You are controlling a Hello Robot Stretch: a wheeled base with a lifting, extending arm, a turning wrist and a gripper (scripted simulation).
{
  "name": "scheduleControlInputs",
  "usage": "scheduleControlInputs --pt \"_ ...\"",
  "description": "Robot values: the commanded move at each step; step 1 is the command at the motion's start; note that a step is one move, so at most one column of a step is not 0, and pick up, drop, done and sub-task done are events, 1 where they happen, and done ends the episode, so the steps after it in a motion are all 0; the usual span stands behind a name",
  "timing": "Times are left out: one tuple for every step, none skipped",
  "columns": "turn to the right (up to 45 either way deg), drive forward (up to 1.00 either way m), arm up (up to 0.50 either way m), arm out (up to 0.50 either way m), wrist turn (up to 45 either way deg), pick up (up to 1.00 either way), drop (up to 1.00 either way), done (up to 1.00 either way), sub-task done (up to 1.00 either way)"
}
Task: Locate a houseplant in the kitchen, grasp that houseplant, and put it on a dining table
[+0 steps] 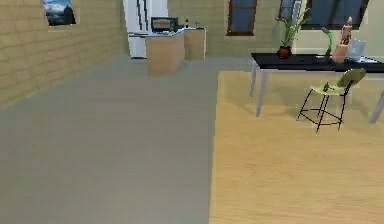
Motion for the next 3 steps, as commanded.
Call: scheduleControlInputs --pt "0.0 1.0 0.0 0.0 0.0 0.0 0.0 0.0 0.0" --pt "0.0 1.0 0.0 0.0 0.0 0.0 0.0 0.0 0.0" --pt "3.0 0.0 0.0 0.0 0.0 0.0 0.0 0.0 0.0"
